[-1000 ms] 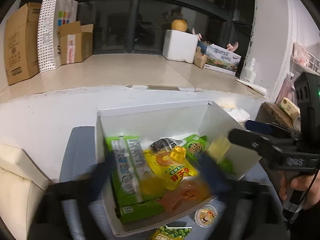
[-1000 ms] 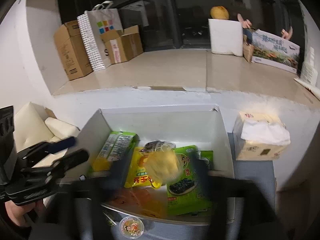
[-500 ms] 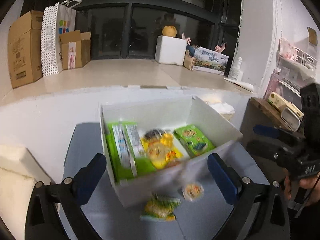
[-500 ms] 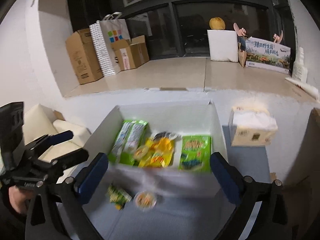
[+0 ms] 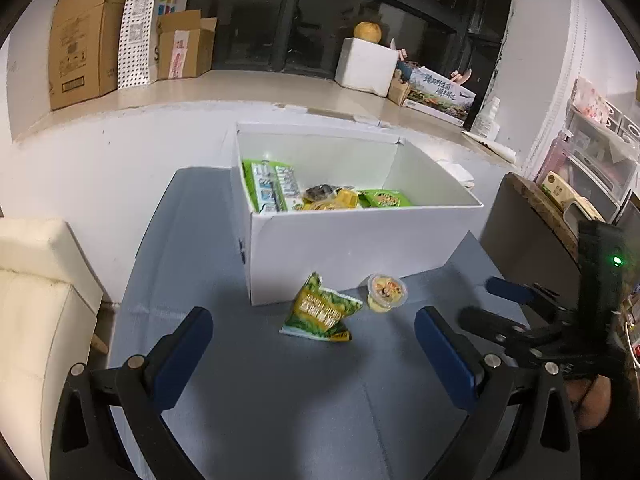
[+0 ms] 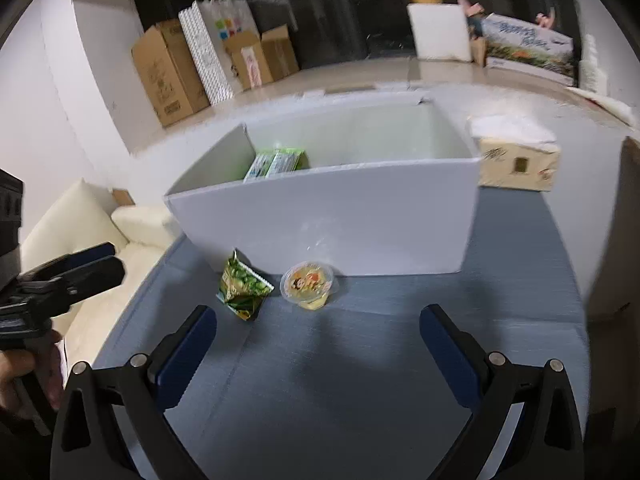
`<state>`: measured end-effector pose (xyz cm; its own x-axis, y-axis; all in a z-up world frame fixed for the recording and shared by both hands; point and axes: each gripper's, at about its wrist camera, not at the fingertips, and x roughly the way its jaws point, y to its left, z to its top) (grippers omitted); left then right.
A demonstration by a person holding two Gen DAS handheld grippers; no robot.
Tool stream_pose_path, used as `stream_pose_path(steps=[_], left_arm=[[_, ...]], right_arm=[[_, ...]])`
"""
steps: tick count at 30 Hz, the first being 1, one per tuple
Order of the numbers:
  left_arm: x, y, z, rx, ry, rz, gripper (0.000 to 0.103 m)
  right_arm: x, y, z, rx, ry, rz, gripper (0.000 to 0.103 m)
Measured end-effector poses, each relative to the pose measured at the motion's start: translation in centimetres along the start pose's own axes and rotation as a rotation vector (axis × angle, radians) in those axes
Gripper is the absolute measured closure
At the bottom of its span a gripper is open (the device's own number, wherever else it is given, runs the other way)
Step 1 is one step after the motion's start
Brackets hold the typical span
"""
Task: Organize snacks
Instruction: 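Grasp the clear cartoon jelly cup with the right tool while the left tool grasps the green garlic-flavour bag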
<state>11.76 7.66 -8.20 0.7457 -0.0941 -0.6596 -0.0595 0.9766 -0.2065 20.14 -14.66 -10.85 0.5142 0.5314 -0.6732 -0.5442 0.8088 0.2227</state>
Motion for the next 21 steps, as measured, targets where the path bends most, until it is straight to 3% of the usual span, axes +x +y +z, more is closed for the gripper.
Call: stream_pose_path(steps=[3, 9, 11, 12, 13, 14, 21], left_arm=[[-0.2, 0.5, -0.8, -0.014, 0.008, -0.005, 0.0], [-0.2, 1.6, -2.5, -0.048, 0.041, 0.004, 0.0], [-0.1, 1.9, -2.9, -0.055, 0.051, 0.008, 0.0], [0.0, 2.1, -3.0, -0.06, 0.053, 0.009, 0.0], [0.1, 2.2, -3.2, -0.065, 0.057, 0.01, 0.0], [0.1, 2.3, -3.3, -0.069, 0.06, 0.009, 0.0], [1.3, 2.1, -3.2, -0.061, 0.074, -0.007, 0.0]], right_arm=[[2.3, 0.4, 0.4, -0.022, 0.022, 0.018, 0.0], [7.3, 1.1, 1.4, -0.095, 0.079, -0.032, 0.0], [8.5, 1.1, 1.7, -0.101, 0.09, -0.037, 0.005], [8.9, 1.1, 1.7, -0.103, 0.099, -0.042, 0.015], [9.5, 1.2, 1.7, -0.108, 0.113, -0.045, 0.038], [10.1, 1.2, 1.6, -0.114, 0.135, -0.049, 0.05], [9.3, 1.5, 1.1, -0.128, 0.122, -0.008, 0.053]])
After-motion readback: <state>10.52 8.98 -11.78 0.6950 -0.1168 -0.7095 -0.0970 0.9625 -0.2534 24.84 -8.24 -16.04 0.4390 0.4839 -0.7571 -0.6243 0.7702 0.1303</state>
